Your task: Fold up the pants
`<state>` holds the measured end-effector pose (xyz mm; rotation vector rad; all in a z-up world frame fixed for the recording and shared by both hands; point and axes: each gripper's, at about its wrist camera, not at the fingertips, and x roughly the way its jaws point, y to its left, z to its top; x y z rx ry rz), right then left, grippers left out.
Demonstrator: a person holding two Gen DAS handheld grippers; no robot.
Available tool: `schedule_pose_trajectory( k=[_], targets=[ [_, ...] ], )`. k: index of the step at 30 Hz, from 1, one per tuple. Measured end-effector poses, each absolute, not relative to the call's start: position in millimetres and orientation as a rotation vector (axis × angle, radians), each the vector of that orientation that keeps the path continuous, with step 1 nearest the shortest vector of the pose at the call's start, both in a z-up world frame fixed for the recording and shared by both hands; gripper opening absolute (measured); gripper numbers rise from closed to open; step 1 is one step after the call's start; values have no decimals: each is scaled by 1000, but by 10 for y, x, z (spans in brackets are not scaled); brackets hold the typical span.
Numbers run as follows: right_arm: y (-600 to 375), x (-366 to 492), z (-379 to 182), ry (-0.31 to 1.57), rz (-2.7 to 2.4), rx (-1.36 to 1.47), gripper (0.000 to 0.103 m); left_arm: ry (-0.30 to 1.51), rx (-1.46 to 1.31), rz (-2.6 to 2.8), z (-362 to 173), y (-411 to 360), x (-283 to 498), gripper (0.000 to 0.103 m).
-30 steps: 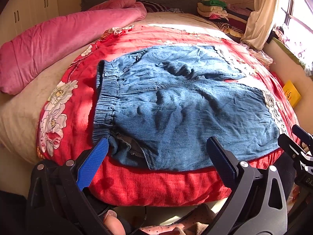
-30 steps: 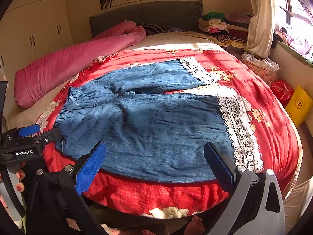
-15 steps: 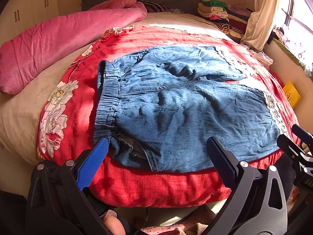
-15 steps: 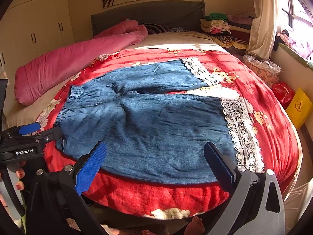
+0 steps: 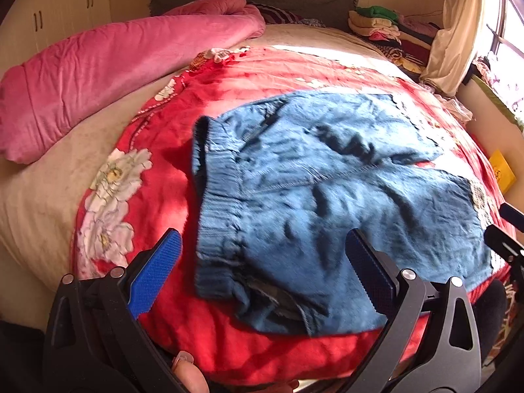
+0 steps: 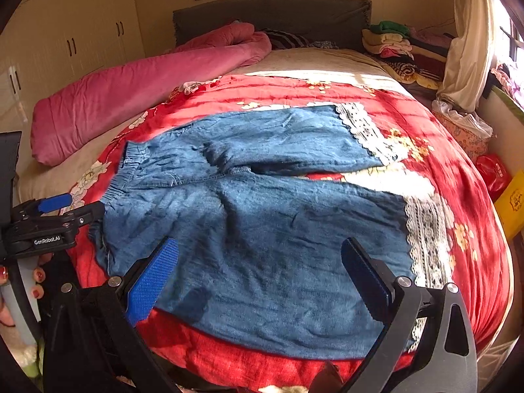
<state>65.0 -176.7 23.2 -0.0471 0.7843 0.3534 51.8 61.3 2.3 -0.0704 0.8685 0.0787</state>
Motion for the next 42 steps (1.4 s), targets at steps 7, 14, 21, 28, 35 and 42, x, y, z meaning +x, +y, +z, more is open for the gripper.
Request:
schedule_pose_trajectory(
  k=[7,14,21,28,35,42],
  targets=[
    [-1339,1702,362,858,530,-52,99,907,-66,132,-63,1199,1338,94],
    [-828,2574,286,887,601,-239,99,969,-4,81,-383,1257,1909,94],
    [-344,3114,-50,919,621,-508,99,970,-86,-7,-601,1377,2221,19],
    [19,3411,-290,915,703,-718,99,819,-223,-91,-403,1601,2099,10],
    [378,3523,-562,966,822,-880,80,726,-256,-162,-230,1670,2006,10],
    [311,3220,-324,922,869,-779,5,702,-227,-167,-196,1655,1952,10]
  ],
)
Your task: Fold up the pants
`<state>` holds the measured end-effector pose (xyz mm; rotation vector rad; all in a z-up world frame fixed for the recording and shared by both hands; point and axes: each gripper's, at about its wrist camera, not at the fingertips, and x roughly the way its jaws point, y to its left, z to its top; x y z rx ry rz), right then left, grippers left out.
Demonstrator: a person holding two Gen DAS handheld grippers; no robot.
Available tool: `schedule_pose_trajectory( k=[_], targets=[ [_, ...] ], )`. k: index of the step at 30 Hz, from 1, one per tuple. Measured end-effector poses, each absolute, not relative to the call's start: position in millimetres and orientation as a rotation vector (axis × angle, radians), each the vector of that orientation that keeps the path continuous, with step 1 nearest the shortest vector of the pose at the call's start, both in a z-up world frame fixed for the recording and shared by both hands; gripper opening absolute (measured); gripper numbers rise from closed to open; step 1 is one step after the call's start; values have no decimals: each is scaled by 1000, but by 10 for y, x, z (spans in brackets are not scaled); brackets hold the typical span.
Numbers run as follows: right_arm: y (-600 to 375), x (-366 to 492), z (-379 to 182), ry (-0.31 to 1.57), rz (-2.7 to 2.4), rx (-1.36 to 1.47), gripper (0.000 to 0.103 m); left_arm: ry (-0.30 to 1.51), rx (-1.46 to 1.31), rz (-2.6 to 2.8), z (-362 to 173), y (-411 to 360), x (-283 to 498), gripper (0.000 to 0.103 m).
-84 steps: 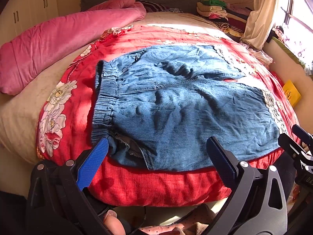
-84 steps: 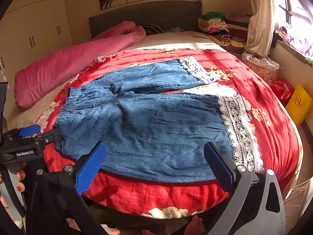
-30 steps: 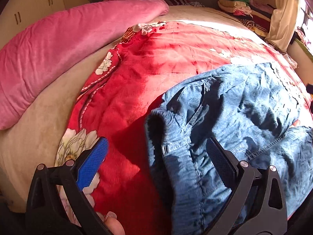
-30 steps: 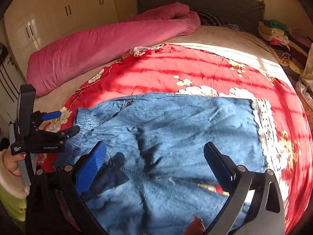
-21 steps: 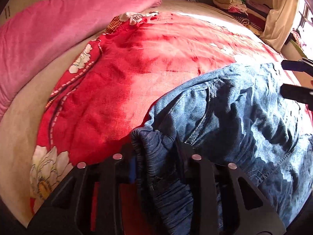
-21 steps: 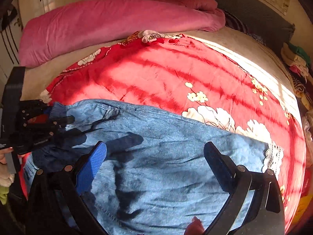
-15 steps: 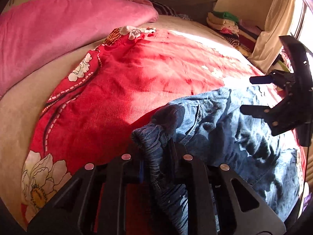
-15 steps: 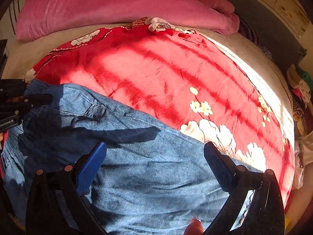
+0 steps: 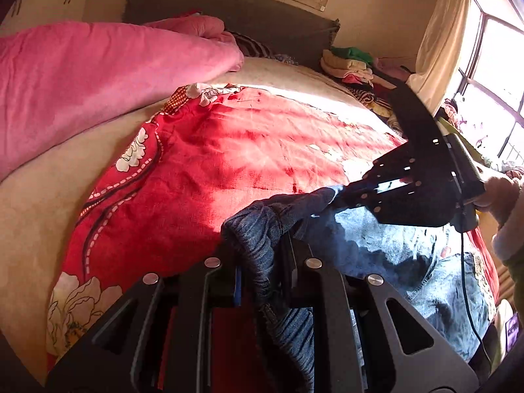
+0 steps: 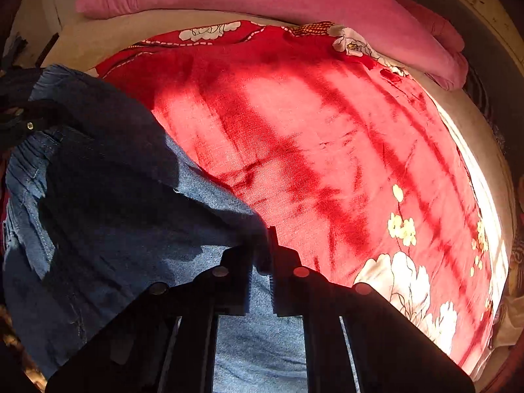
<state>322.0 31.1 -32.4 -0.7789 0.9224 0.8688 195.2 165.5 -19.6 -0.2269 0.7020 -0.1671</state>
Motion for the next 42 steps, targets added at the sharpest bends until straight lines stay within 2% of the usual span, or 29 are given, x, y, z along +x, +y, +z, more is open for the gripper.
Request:
schedule_pose_trajectory(
  k=[8,14,23,32,33,36,42],
  targets=[
    [-250,2428,394,806,778,-608,4,608,-135,-230,4,1526,1639,10],
    [-642,1570,648,768,777,-500,4,525,-40,-291,197,1304,1136,10],
    [-831,617,114,854,832,-441,4,594,48,-339,55,1089,352,14],
    [-856,284,-435,954,840,-314,4,738,55,-316,-243,1010,77,19],
    [-859,297,-480,966,843,-305,5,750,61,-307,-262,1014,66,21],
    [-857,327,-584,977,817,-297,5,771,62,-246,-287,1078,32,43],
    [-910,371,-590,968,814,-207,5,741,-82,-221,-182,1296,132,44]
  ],
)
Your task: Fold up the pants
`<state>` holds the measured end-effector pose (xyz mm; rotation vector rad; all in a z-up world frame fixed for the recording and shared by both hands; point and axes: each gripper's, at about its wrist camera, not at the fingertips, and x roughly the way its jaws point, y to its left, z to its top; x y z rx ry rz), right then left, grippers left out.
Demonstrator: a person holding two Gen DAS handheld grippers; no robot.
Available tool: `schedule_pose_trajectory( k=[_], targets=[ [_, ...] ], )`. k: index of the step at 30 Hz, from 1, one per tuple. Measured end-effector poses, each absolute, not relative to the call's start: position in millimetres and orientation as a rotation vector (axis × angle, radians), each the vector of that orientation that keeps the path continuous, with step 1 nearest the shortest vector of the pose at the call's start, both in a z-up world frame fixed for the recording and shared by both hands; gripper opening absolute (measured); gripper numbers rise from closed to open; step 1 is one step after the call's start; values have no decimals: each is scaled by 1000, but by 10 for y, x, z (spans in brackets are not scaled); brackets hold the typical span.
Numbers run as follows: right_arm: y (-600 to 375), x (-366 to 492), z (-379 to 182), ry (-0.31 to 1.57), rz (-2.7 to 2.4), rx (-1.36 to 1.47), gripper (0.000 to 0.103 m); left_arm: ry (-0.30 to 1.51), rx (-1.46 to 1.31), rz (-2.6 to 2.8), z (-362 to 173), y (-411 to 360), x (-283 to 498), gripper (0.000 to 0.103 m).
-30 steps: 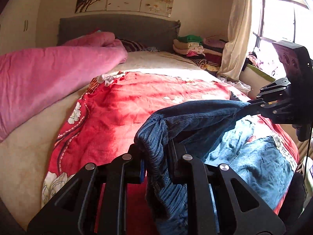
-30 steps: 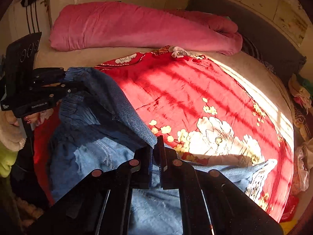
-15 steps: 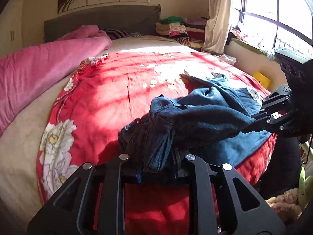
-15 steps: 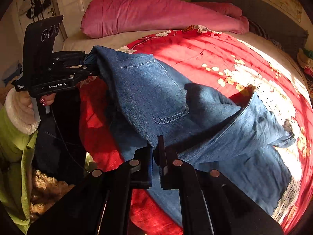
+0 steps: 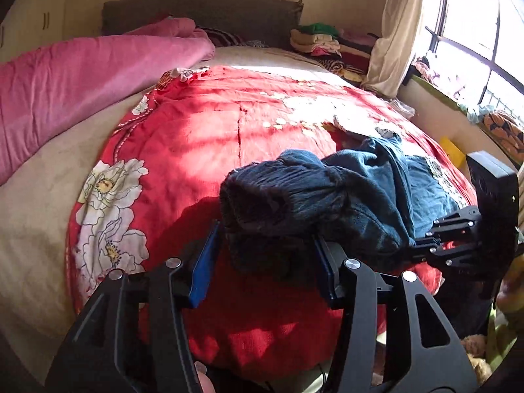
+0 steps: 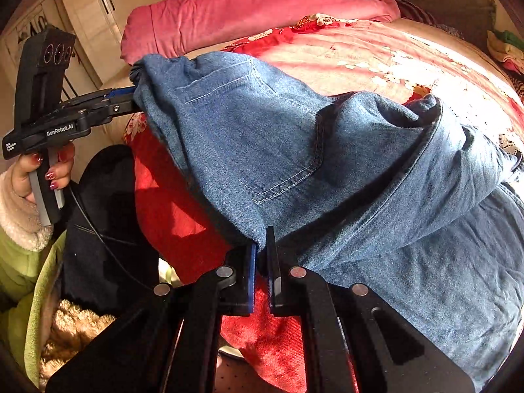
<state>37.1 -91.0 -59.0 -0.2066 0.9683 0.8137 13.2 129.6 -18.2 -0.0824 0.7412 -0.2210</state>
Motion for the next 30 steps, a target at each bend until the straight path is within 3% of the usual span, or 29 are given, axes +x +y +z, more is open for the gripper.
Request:
schedule_pose_trajectory(
  k=[5,9,16,17,19,21,25,30],
  targets=[
    [-874,375,-717,976,789,-206,8,829,-163,-106,-233,1533,184,44],
    [-928,431,-711,982,800,-174,8,774,-210,-37,30,1733,-30,43],
    [-982,389,-674,990,831,-128,25,753,-171,-238,318,1092,83,42],
    [-1002,370,-658,989,835,-123,28,764,-168,-280,289,952,127,38],
    [-1052,347,-595,987,839,-98,31,799,-121,-340,175,676,204,11],
    [-1162,305,-499,970,833,-59,33,848,-73,-366,5,513,267,5],
    [-1347,254,-277,893,799,-17,35,983,-46,-278,-483,596,417,3],
    [-1167,409,-342,912,776,-58,36,999,-98,-290,-734,735,475,2]
  ],
)
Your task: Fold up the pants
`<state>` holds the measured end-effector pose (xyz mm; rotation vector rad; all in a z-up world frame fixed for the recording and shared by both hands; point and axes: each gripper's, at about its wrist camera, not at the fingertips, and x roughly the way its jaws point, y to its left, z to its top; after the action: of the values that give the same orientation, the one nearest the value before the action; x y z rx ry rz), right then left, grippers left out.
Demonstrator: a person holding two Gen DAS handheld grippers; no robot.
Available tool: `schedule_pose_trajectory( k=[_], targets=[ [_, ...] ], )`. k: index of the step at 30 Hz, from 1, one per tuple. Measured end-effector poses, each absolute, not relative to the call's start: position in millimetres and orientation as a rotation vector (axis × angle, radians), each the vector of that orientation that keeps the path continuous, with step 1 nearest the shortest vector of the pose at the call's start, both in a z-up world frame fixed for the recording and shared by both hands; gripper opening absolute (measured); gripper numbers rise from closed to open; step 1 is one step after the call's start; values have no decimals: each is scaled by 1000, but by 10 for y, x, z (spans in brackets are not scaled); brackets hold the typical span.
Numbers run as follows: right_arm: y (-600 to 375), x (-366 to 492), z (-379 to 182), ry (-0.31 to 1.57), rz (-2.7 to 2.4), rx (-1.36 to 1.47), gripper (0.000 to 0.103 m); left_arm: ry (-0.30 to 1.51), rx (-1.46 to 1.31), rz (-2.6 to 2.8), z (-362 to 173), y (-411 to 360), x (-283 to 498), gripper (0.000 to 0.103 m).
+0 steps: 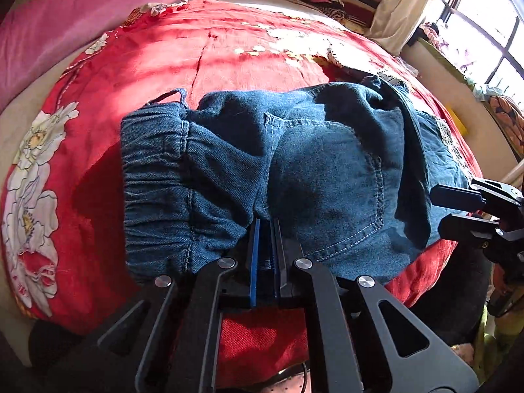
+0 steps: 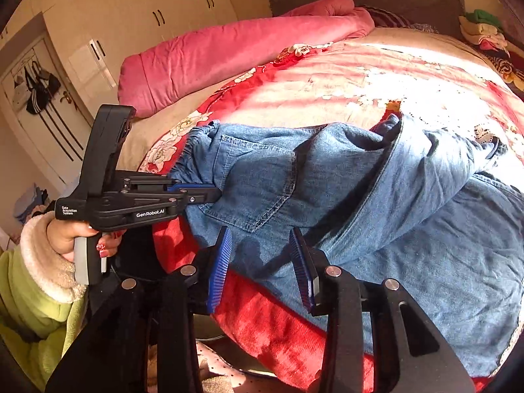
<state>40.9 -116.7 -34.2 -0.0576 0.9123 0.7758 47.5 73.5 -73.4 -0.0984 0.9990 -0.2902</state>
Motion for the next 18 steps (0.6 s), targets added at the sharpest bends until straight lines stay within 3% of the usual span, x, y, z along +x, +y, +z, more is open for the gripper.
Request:
schedule_pose_trajectory(
  k=[5,9,11,12,15,18],
  targets=[
    [-1017,565,-817,1025,693,-104,36,985,-142,-310,-802,784,516,2],
    [-1078,576,-702,1029,723,-57,37,954,-134,-298,-768,745,506,2],
    [-1262,576,-520,1007,749,30,45,931,-135,-297,-649,734,441,3],
    [-1381,576,-390,971,754,70,49,915,-135,-299,-560,734,393,9],
    [-1699,665,5,872,720,107,60,837,-122,-325,-217,683,257,45],
    [-1899,992,250,829,612,70,64,772,-98,-354,54,524,207,48]
  ],
)
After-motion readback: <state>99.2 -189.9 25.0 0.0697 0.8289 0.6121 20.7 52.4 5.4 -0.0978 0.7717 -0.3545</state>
